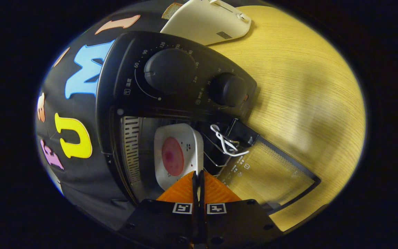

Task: Open the toaster oven, put the food inside, and close the toaster oven door.

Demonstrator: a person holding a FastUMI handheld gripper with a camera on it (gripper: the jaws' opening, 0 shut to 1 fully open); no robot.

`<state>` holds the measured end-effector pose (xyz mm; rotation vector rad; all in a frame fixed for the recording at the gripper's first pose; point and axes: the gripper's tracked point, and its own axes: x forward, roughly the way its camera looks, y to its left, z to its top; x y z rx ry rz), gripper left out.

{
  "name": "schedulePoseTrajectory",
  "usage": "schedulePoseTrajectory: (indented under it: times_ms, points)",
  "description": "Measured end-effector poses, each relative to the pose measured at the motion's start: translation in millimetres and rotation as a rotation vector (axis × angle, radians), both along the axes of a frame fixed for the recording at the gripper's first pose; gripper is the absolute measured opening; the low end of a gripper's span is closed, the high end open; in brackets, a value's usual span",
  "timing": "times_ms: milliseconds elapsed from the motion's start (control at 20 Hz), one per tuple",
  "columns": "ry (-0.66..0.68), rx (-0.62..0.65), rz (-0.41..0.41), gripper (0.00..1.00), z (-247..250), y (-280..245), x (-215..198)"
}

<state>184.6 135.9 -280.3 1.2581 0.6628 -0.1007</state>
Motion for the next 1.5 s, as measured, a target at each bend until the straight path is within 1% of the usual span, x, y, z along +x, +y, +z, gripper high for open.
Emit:
schedulePoseTrajectory:
  times_ms: [150, 250, 500, 600, 650, 700, 900, 1000, 1150, 1200, 1300, 1500]
  points:
    - [-0.010, 0.021, -0.066, 0.02, 1, 3, 16]
    - [-0.008, 0.023, -0.087, 0.02, 1, 8, 23]
    - [0.015, -0.006, -0.084, 0.02, 1, 21, 30]
    - [0.000, -0.019, -0.077, 0.05, 4, 22, 28]
    - [-0.018, -0.025, -0.077, 0.08, 8, 23, 27]
    - [-0.020, -0.032, -0.072, 0.09, 9, 24, 26]
    - [-0.044, -0.038, -0.031, 0.32, 18, 31, 17]
    - [-0.055, -0.050, 0.000, 0.47, 21, 36, 8]
    - [-0.054, -0.071, 0.078, 0.83, 22, 49, -11]
    - [-0.054, -0.083, 0.099, 0.89, 24, 52, -20]
    - [-0.055, -0.129, 0.142, 0.97, 24, 56, -35]
    - [-0.049, -0.268, 0.263, 0.97, 17, 64, -65]
